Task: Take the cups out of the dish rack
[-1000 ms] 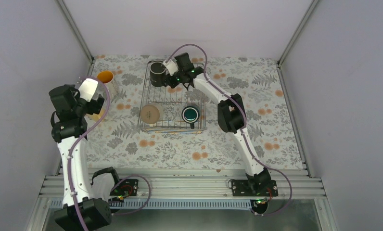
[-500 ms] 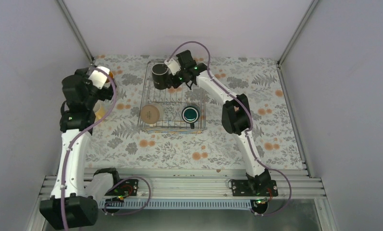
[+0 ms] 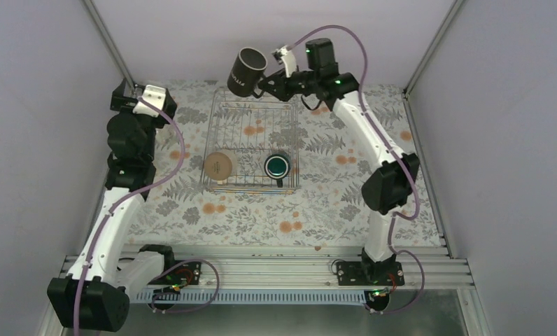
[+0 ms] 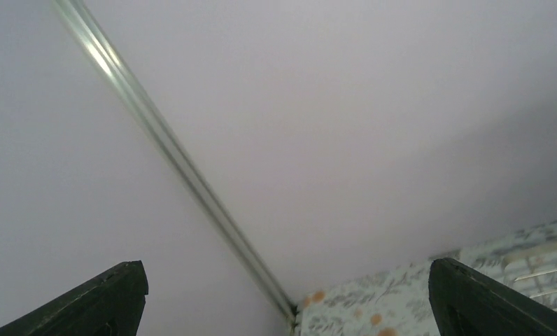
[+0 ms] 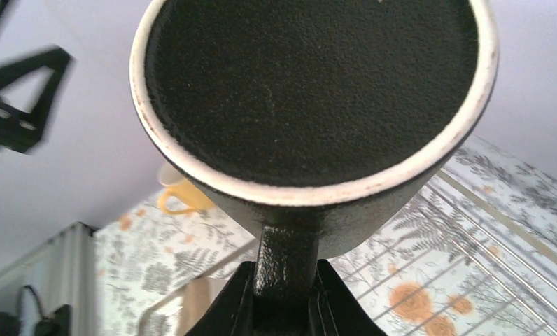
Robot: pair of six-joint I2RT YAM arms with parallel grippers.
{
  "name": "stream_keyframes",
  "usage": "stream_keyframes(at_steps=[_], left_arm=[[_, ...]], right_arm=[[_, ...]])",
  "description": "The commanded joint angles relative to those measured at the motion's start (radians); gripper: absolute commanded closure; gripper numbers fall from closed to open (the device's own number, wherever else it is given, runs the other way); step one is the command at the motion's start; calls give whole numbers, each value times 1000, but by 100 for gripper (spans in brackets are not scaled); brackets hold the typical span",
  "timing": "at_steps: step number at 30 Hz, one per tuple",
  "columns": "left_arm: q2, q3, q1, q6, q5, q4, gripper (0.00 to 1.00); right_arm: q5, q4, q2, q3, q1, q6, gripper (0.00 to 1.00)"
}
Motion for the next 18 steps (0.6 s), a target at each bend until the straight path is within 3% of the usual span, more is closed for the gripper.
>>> stream_keyframes(at_steps=[1,6,18], left_arm=[[17,-55,-57,-24,17,242,0],[90,-84,-157,-4,72,342,11],[221,-109,-270,7,161,448,10]], right_arm=[[-264,187,-96,-82,-40,105,97],[-436,287,-159,-157,-78,199,97],[-698,653,-189,-311,-187,557,97]])
